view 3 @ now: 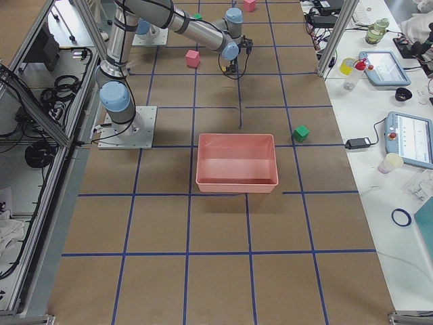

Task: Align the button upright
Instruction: 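Carry the switch to the table center and set it down with the right gripper, then open the right gripper and raise it back toward the bin, then reach the left gripper over the lying button switch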

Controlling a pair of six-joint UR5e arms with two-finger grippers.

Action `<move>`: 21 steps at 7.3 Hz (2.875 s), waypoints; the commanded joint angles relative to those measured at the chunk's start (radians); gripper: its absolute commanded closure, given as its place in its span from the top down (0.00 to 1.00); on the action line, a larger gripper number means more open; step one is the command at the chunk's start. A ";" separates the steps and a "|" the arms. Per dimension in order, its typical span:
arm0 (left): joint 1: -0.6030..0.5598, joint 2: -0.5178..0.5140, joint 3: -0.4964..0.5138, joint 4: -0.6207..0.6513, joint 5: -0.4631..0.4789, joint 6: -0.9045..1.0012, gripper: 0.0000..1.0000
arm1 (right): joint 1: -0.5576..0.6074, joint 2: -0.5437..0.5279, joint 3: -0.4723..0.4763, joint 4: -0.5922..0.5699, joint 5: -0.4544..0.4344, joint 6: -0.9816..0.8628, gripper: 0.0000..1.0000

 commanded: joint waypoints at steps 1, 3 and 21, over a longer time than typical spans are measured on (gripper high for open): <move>0.002 -0.001 0.002 0.001 0.000 0.004 1.00 | -0.002 -0.007 0.001 0.001 0.001 -0.001 0.96; 0.005 -0.006 0.009 0.030 0.001 0.004 1.00 | -0.005 -0.041 -0.019 0.007 0.001 -0.015 1.00; -0.475 -0.246 -0.544 1.202 0.009 -0.635 0.98 | -0.337 -0.535 -0.185 0.788 -0.038 -0.568 1.00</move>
